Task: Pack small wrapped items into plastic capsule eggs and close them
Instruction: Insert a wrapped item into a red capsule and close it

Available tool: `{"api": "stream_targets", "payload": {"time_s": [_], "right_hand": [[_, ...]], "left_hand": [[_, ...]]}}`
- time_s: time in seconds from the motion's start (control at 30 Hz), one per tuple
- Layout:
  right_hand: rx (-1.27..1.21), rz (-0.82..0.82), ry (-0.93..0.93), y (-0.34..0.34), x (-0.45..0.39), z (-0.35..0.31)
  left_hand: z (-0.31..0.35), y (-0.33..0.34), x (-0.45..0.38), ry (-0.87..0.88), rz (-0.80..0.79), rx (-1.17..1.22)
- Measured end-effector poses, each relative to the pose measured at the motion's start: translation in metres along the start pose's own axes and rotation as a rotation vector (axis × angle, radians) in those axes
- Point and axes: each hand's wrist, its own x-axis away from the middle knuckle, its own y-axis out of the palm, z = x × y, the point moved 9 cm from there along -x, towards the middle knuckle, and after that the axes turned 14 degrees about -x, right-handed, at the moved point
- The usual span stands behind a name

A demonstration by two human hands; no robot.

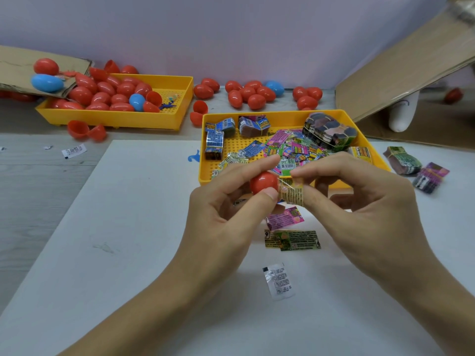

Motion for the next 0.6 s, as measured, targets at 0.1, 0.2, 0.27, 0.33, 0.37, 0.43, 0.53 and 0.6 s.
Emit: {"api": "stream_targets", "payload": {"time_s": [0.1,0.2,0.27,0.33,0.37,0.43,0.53,0.6], "right_hand": [[0.012,-0.023,0.026,0.0011,-0.0004,0.0024],[-0.020,-0.029,0.025,0.0021,-0.0005,0.0017],[-0.040,-0.031,0.022,0.0025,-0.0003,0.0016],[-0.046,-0.032,0.021,0.0024,-0.0004,0.0020],[-0.047,-0.032,0.020,0.0023,-0.0005,0.0019],[-0.052,-0.031,0.016,0.0019,-0.0008,0.0011],[-0.084,-0.028,0.028,0.0018,-0.0010,0.0008],[-0.103,-0.022,0.052,0.0018,-0.0006,0.0018]], "left_hand": [[-0.0010,0.0000,-0.0004,-0.007,-0.002,0.027],[-0.0013,0.0001,-0.0008,-0.007,0.002,0.057],[-0.0008,0.0007,-0.0006,0.002,0.003,0.044],[-0.0015,0.0010,-0.0004,0.004,0.008,0.046],[-0.0018,0.0011,-0.0003,0.003,0.011,0.049],[-0.0018,0.0004,-0.0003,0.005,0.020,0.055],[-0.0005,-0.0013,-0.0001,0.007,0.042,0.066],[0.0016,-0.0019,-0.0001,0.010,0.057,0.077]]}}
